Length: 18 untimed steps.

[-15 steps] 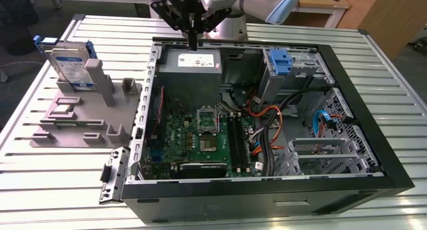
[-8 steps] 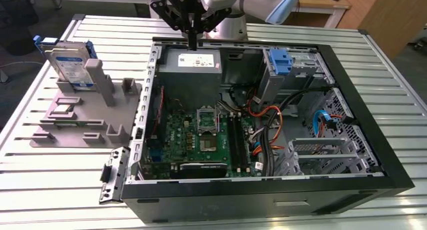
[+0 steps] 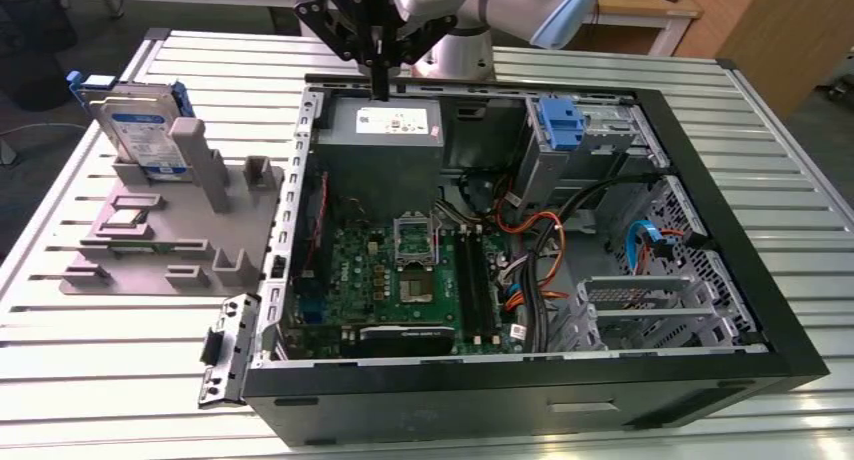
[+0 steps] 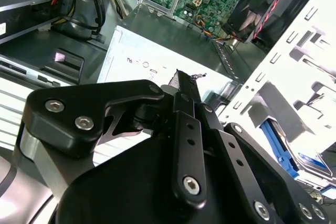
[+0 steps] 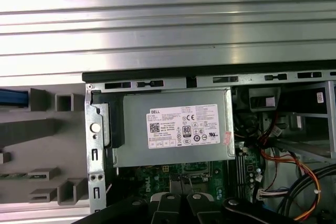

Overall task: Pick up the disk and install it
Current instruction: 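Reach for the disk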

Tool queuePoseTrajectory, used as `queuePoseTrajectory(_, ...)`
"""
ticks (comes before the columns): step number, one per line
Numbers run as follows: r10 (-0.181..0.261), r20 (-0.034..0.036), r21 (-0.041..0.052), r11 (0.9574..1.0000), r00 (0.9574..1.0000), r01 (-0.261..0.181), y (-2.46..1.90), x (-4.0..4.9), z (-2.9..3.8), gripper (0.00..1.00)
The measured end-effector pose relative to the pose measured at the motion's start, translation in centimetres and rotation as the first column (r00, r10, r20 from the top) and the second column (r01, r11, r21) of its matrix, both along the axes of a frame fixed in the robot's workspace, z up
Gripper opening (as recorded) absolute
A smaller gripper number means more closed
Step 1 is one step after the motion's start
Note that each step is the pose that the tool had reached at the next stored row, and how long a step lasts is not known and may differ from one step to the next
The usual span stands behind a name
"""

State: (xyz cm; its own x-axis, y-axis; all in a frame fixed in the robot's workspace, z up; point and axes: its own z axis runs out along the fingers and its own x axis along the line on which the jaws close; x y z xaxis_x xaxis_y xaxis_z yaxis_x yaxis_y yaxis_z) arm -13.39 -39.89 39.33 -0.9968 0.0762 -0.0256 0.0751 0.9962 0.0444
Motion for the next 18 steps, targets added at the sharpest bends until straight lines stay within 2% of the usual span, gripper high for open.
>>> queuePoseTrajectory(18,0.000,0.0002,0.0000,1.0000,1.0000,0.000,0.00,-0.57,-0.05,0.11)
